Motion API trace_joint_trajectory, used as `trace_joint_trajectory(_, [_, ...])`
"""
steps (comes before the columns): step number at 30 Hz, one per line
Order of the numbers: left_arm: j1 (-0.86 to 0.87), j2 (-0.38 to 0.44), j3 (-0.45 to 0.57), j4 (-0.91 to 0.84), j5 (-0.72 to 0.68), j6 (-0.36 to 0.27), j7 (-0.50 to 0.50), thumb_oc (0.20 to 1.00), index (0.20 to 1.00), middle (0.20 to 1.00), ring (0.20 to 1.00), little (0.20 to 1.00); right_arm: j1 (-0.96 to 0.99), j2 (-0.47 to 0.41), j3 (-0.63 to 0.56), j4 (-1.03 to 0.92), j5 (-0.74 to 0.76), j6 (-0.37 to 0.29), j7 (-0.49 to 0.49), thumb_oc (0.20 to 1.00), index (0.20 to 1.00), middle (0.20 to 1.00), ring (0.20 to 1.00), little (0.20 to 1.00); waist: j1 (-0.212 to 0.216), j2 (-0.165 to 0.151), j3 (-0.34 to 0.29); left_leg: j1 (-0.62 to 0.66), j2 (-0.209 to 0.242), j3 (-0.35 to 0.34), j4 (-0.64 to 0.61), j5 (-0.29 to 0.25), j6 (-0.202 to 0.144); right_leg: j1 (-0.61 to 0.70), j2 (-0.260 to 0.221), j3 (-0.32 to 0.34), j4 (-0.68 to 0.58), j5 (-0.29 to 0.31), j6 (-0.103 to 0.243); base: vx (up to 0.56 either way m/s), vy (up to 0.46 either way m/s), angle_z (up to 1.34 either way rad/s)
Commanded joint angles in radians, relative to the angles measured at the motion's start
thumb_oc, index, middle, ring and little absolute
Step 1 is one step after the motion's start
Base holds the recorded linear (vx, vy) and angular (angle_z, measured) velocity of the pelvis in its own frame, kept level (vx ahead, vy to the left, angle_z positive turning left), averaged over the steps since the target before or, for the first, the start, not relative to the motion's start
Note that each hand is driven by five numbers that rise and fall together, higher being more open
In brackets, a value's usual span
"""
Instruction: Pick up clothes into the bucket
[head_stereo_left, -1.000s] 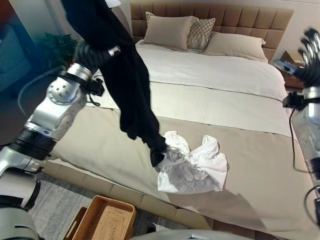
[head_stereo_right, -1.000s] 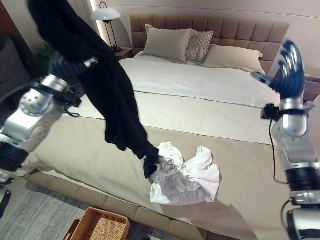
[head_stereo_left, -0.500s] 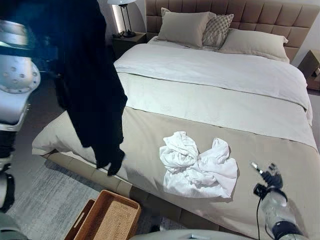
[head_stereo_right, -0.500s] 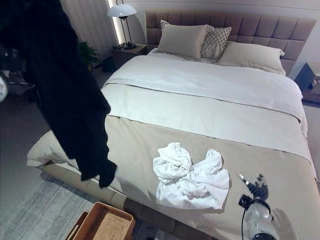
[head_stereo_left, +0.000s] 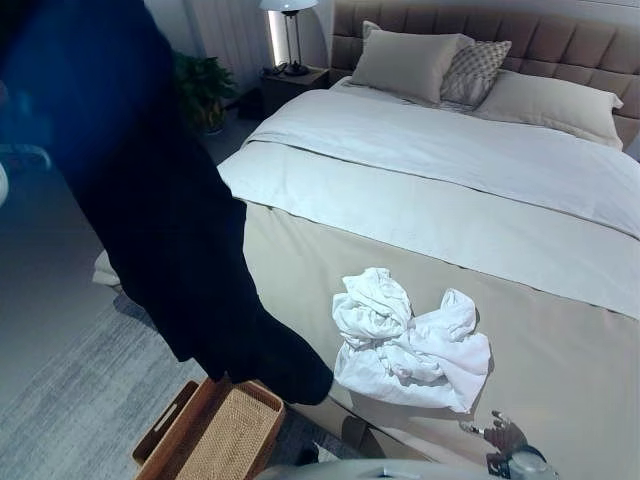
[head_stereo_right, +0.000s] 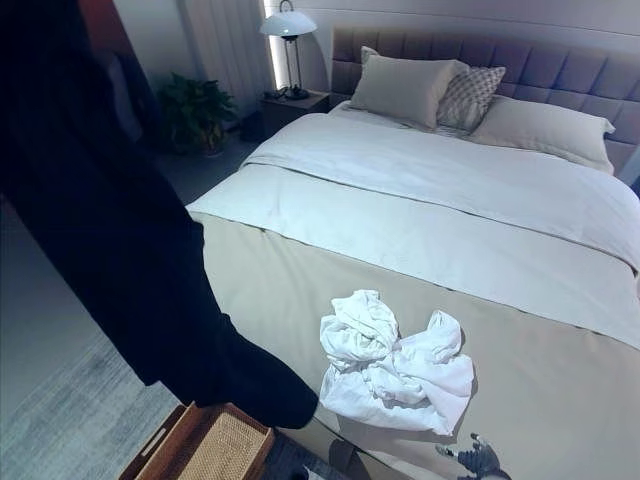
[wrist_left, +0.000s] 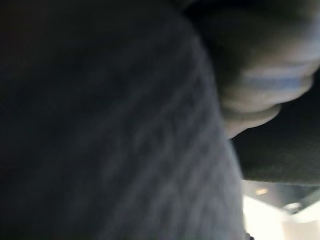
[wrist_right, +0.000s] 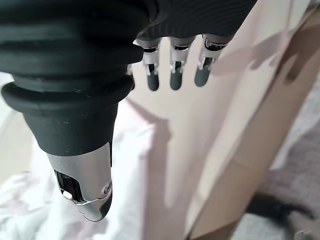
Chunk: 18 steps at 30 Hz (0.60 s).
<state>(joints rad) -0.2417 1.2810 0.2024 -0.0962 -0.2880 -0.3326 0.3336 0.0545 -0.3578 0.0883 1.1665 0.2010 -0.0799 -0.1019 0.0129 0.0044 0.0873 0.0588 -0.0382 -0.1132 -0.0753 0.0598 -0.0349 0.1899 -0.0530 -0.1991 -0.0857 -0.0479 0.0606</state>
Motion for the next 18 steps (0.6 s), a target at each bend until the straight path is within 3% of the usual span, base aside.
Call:
trace_joint_trajectory(1, [0.135, -0.045, 0.243, 0.012, 0.043, 0.003, -0.002, 0.200, 0.200, 0.200, 0.200, 0.200, -0.019, -0.019, -0.007, 0.017, -0.030, -0.015, -0.002, 1.000, 1.000, 1.000, 1.000, 1.000, 0.012, -0.021, -0.011, -0.031, 0.008, -0.007, 0.122, -0.082, -0.002, -0.099, -0.041, -0.023, 0.135, -0.011, 0.033, -0.04, -0.018, 0.15])
trace_joint_trajectory(8, [0.371, -0.183, 0.462, -0.050, 0.007, -0.017, -0.011, 0.200, 0.200, 0.200, 0.200, 0.200, -0.004, -0.039, -0.035, 0.022, -0.046, -0.019, -0.005, 1.000, 1.000, 1.000, 1.000, 1.000, 0.032, -0.037, 0.008, -0.052, 0.011, -0.023, 0.139, -0.083, -0.004, -0.107, -0.034, -0.037, 0.134, -0.013, 0.026, -0.03, -0.024, 0.13])
trace_joint_trajectory(18, [0.404, -0.187, 0.572, -0.066, -0.007, -0.037, 0.029, 0.200, 0.200, 0.200, 0.200, 0.200, -0.004, -0.041, -0.036, 0.031, -0.053, -0.022, -0.007, 1.000, 1.000, 1.000, 1.000, 1.000, 0.046, -0.039, 0.012, -0.058, 0.009, -0.041, 0.140, -0.079, -0.008, -0.101, -0.031, -0.051, 0.128, -0.016, 0.024, 0.00, -0.005, 0.04])
